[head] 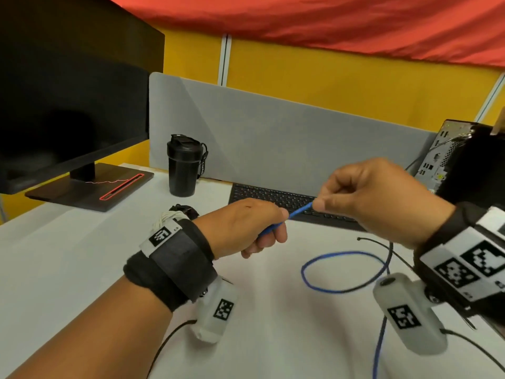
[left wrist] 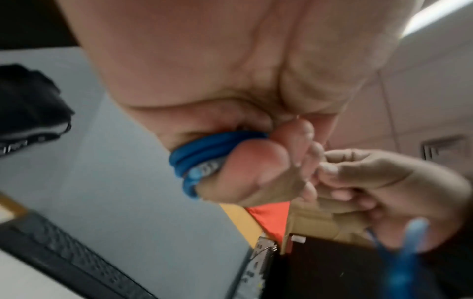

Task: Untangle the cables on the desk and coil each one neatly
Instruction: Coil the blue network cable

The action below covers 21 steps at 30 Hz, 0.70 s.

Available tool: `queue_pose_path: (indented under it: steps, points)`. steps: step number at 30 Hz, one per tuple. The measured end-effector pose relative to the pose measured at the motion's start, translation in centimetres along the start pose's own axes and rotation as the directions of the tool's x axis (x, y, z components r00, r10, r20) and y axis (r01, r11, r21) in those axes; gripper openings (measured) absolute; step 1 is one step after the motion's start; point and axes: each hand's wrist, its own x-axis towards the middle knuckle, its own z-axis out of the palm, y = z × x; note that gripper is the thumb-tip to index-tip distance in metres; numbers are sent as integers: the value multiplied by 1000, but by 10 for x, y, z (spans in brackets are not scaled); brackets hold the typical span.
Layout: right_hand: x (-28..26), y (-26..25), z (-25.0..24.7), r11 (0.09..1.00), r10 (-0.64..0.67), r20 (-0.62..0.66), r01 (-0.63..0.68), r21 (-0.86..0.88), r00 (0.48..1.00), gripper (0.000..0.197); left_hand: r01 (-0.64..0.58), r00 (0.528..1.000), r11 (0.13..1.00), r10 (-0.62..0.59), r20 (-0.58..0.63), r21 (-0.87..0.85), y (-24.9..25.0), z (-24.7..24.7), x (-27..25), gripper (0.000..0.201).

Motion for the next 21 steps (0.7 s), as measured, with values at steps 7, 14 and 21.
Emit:
queue_pose_path:
  steps: [7,14,21]
  points:
    - [10,7,40,960,106,2,-103,261,994,19,-132,973,545,229,-4,-828,15,-1,-4,20]
    - [-21,-15,77,999,-53,337,53,10,940,18,-388,884,752,140,-447,-533,12,6,6,30]
    - [-25,-30,32,968,-76,302,143,-206,950,16,-77,952,890,200,-232,449,-1,1,1,28]
